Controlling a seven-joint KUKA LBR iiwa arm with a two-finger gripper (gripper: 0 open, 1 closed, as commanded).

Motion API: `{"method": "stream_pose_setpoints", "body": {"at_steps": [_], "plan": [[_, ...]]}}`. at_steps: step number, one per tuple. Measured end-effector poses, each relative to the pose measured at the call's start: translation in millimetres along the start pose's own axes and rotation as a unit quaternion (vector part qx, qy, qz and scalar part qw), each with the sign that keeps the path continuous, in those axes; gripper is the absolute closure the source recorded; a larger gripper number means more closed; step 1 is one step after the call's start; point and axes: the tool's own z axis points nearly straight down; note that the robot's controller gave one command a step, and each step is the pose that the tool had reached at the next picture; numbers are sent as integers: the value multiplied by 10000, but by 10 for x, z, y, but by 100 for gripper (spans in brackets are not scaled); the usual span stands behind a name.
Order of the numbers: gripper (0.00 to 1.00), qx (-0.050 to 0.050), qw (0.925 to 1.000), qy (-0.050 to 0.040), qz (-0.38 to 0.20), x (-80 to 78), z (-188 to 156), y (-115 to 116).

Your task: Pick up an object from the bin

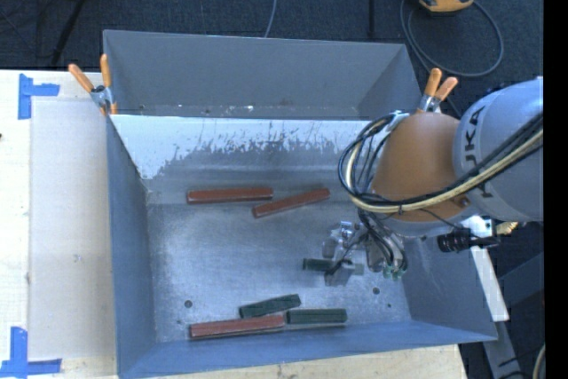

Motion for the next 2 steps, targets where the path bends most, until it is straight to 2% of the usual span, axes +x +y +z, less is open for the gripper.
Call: {"method": "stream_pose_setpoints", "body": {"at_steps": [1,2], "plan": [[100,-5,10000,-48,0,-25,-131,3],[100,-6,10000,-45,-3,-18,-210,2]]}}
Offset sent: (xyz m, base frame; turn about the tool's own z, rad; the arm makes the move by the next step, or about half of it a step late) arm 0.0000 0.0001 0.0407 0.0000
